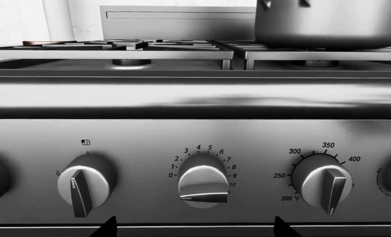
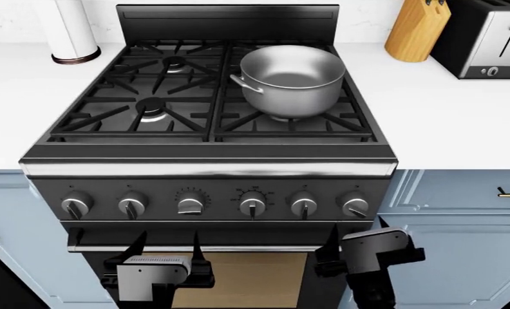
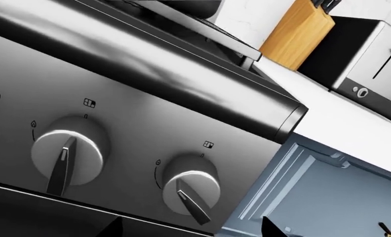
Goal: Turn off the front right burner of the stove.
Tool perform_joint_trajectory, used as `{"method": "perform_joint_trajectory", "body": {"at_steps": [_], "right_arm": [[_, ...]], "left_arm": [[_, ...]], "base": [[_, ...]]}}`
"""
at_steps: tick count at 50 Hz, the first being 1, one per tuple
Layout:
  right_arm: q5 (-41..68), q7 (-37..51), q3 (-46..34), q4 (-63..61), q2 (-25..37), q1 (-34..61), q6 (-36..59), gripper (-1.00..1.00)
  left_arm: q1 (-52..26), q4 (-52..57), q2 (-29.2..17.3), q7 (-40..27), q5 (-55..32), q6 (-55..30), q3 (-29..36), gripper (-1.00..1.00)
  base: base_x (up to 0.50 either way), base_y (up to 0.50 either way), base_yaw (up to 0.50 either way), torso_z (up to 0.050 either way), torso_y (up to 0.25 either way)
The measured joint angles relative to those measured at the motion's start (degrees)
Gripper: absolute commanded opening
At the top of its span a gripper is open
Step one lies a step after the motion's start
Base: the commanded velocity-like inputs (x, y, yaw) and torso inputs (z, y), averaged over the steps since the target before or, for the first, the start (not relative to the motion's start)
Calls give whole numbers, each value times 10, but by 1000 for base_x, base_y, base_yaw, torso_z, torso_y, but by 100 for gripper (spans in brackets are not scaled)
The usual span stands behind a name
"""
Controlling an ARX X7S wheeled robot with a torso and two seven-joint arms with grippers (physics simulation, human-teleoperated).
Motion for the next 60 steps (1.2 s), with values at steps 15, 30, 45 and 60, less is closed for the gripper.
{"method": "perform_joint_trajectory", "body": {"at_steps": [15,30,45,60], "right_arm": [[-7,3,-15,98,1,47,-28,100],[-25,13,-35,174,-2,90,-46,100],[-49,20,-60,235,-3,122,-53,100],[-56,29,-72,302,-6,153,-70,100]], "left_arm": [[-1,-1,-5,-6,-2,2,7,100],[-2,-2,-9,-11,-6,4,13,100],[-2,-1,-13,-15,-14,3,17,100],[-5,-6,-16,-18,-18,7,21,100]], "base": [[0,0,0,0,0],[0,0,0,0,0],[0,0,0,0,0],[0,0,0,0,0]]}}
